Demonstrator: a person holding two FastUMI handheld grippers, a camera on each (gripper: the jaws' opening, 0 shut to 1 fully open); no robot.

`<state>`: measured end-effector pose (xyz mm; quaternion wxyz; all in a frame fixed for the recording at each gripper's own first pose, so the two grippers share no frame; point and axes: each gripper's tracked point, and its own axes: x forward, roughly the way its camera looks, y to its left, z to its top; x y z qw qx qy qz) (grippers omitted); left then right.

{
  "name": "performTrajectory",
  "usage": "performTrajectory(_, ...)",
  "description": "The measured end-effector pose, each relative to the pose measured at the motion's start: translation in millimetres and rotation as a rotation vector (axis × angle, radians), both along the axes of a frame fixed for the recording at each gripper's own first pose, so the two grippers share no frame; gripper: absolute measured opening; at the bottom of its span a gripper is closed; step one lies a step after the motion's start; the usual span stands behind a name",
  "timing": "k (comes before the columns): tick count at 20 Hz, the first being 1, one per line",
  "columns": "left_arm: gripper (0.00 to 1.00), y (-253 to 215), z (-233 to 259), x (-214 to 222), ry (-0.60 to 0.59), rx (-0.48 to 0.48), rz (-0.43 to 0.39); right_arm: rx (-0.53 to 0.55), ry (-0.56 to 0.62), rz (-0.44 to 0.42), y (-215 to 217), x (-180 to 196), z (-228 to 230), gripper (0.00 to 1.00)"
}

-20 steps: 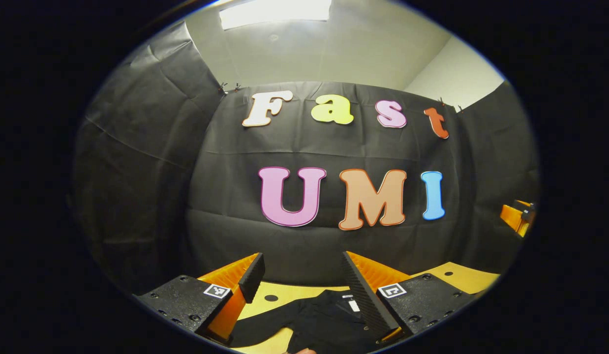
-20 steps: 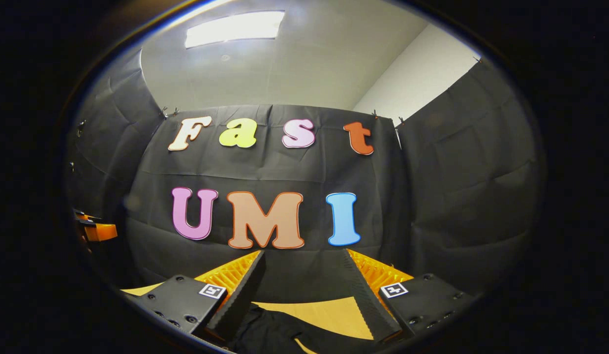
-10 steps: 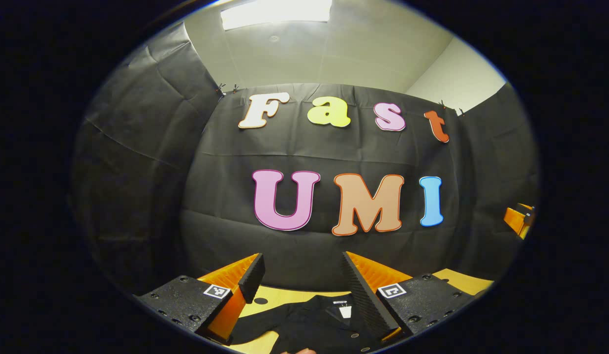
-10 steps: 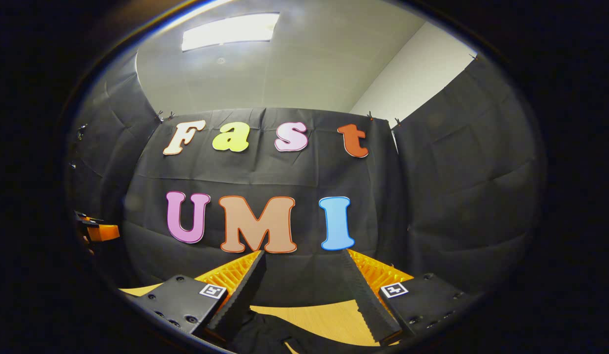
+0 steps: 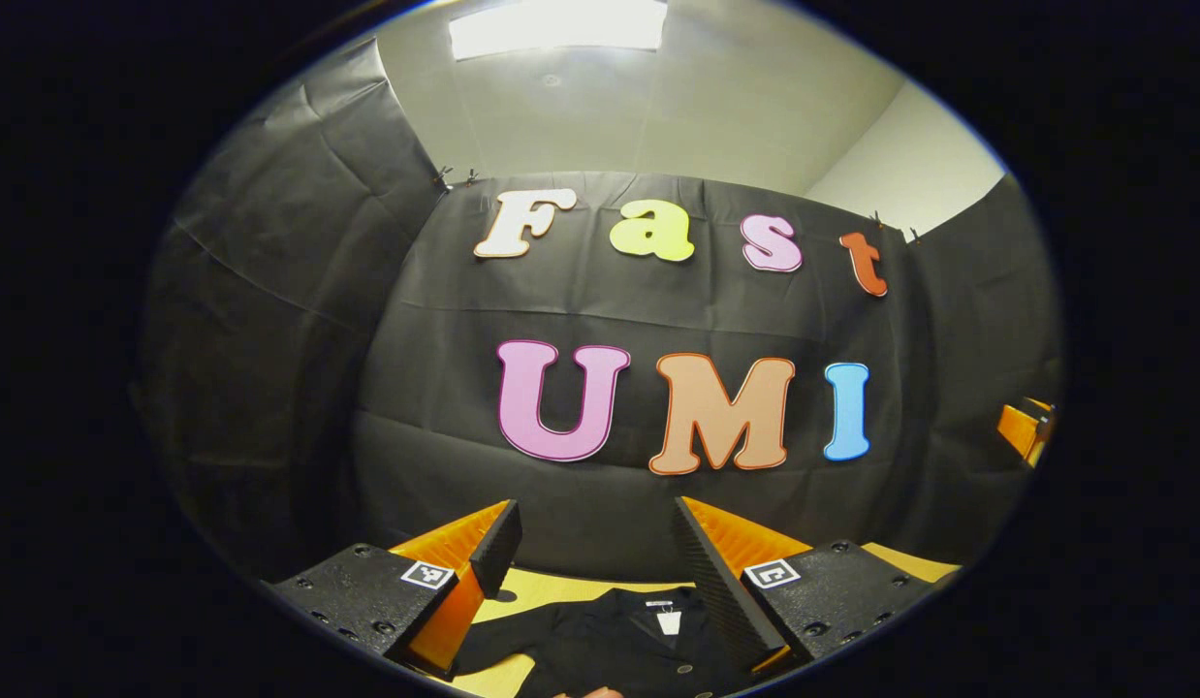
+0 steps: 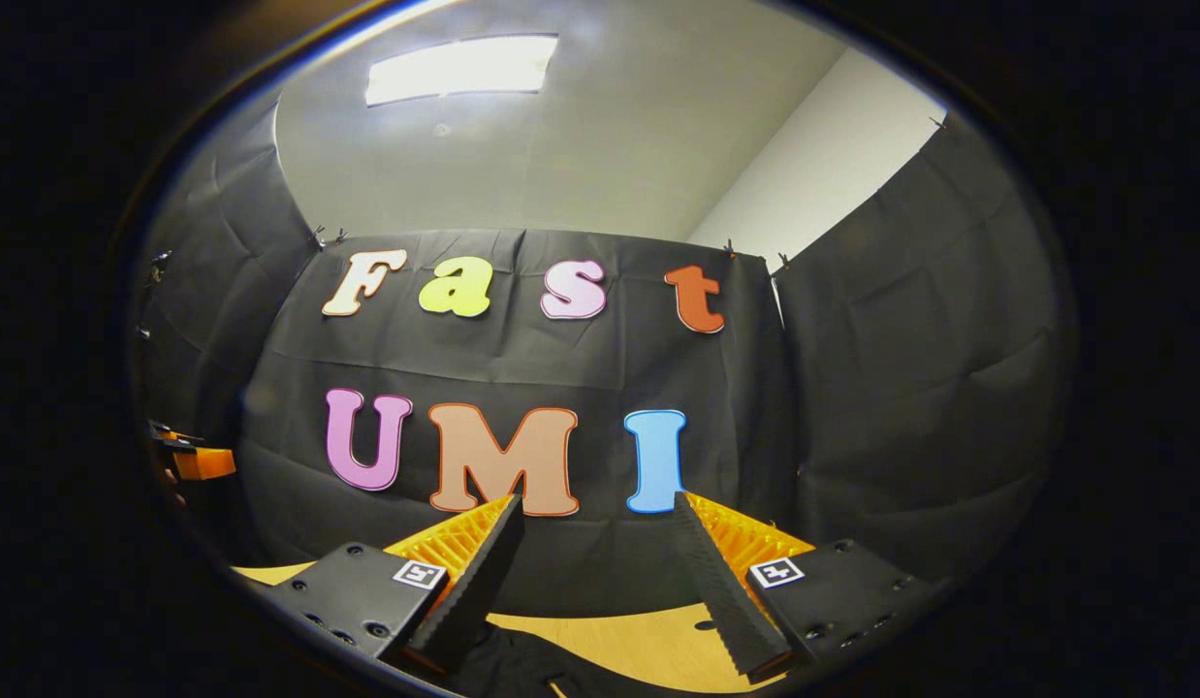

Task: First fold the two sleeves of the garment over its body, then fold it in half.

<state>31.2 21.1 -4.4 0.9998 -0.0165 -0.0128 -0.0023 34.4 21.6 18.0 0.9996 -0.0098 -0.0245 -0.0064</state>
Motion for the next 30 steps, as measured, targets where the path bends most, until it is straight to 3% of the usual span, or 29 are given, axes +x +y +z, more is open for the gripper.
performTrajectory(7, 0.92, 13.3, 2.5, -7.1, -0.003, -0.008, 0.026, -0.028, 0.014, -0.021, -11.9, -3.9, -5.7, 0.96)
performTrajectory(10, 0.92, 20.9, 9.9, -10.6, -0.018, 0.003, 0.041, -0.03, 0.042, -0.043, -23.7, -4.6, -17.3, 0.99)
performTrajectory(15, 0.92, 25.6, 22.0, -16.1, -0.041, 0.008, 0.054, -0.071, 0.093, -0.119, -70.3, -8.3, -42.3, 0.98)
performTrajectory(19, 0.92, 25.8, 23.2, -19.2, -0.042, 0.013, 0.06, -0.108, 0.275, -0.192, -123.3, -16.8, -116.2, 0.98)
performTrajectory(23, 0.92, 30.5, 21.9, -22.0, -0.034, 0.015, 0.088, -0.072, 0.456, -0.26, -169.3, -41.3, -189.6, 0.98)
performTrajectory(30, 0.92, 18.7, 21.6, -20.6, -0.025, 0.029, 0.112, -0.097, 0.697, -0.233, -187.3, -61.4, -299.5, 1.0)
